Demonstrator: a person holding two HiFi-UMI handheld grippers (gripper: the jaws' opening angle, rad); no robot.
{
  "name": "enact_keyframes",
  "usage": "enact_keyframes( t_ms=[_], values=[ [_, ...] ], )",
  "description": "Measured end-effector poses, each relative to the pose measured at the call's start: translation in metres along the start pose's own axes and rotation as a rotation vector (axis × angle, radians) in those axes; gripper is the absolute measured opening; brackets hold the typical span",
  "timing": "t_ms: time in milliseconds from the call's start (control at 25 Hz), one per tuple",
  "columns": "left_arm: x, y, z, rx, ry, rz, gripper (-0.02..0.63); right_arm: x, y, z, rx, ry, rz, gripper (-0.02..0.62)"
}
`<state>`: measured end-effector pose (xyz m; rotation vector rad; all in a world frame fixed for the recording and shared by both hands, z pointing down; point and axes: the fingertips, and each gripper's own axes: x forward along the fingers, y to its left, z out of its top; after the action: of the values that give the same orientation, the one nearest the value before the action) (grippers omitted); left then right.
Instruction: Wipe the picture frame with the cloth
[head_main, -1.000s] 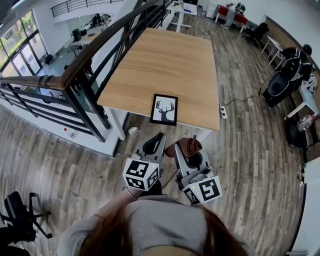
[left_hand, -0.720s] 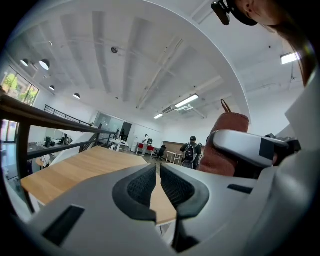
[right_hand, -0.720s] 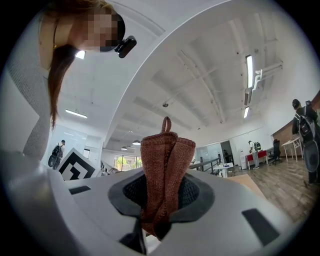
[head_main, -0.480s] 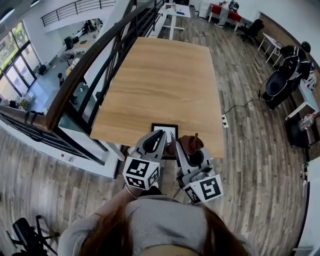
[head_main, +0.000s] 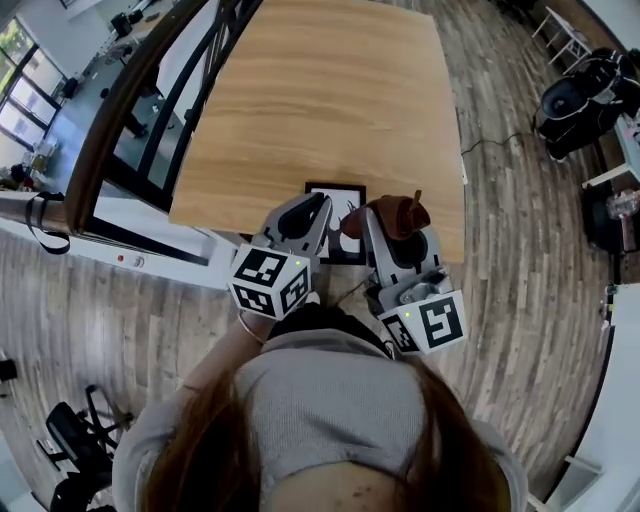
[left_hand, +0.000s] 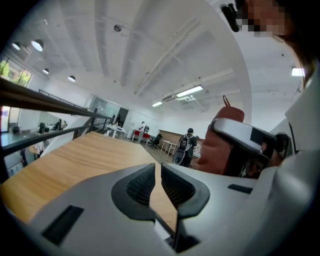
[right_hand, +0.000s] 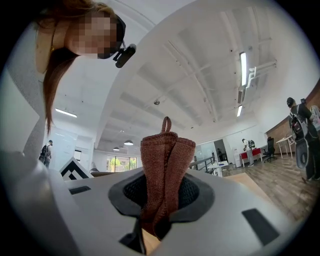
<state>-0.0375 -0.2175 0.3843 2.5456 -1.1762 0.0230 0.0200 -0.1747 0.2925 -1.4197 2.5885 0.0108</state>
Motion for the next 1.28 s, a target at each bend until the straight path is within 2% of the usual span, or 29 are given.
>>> enact_keyframes(
  t_ms=[120,160,240,280,480,600,680,840,1080,1280],
  values=[
    [0.0,0.019,-0.026,-0.048,0.085,0.001,0.04,0.006,-0.002,-0.006,0.013,0.023,0.019,0.097],
    [0.001,0.026,-0.038,-0.07,0.122,-0.009,0.069,0.009,-0.003,-0.01,0.021,0.031,0.024,0.097],
    [0.001,0.035,-0.066,-0.165,0.2,-0.038,0.191,0.011,-0.007,-0.02,0.044,0.051,0.025,0.097],
    [0.0,0.04,-0.081,-0.22,0.238,-0.043,0.228,0.011,-0.009,-0.024,0.056,0.061,0.024,0.097],
    [-0.013,0.072,-0.161,-0.405,0.413,0.028,0.242,0.013,-0.017,-0.041,0.096,0.1,0.025,0.097],
    [-0.02,0.078,-0.205,-0.526,0.543,0.035,0.242,0.012,-0.022,-0.046,0.104,0.117,0.026,0.097],
    [-0.022,0.078,-0.223,-0.598,0.596,0.027,0.242,0.011,-0.026,-0.049,0.111,0.125,0.019,0.097],
    [-0.015,0.071,-0.238,-0.73,0.608,-0.033,0.242,0.01,-0.032,-0.053,0.124,0.134,0.016,0.097],
    [0.008,0.06,-0.239,-0.944,0.558,-0.166,0.242,0.01,-0.033,-0.058,0.133,0.155,0.026,0.097],
    [0.015,0.057,-0.246,-0.956,0.581,-0.195,0.242,0.008,-0.036,-0.055,0.123,0.152,0.022,0.097]
  ],
)
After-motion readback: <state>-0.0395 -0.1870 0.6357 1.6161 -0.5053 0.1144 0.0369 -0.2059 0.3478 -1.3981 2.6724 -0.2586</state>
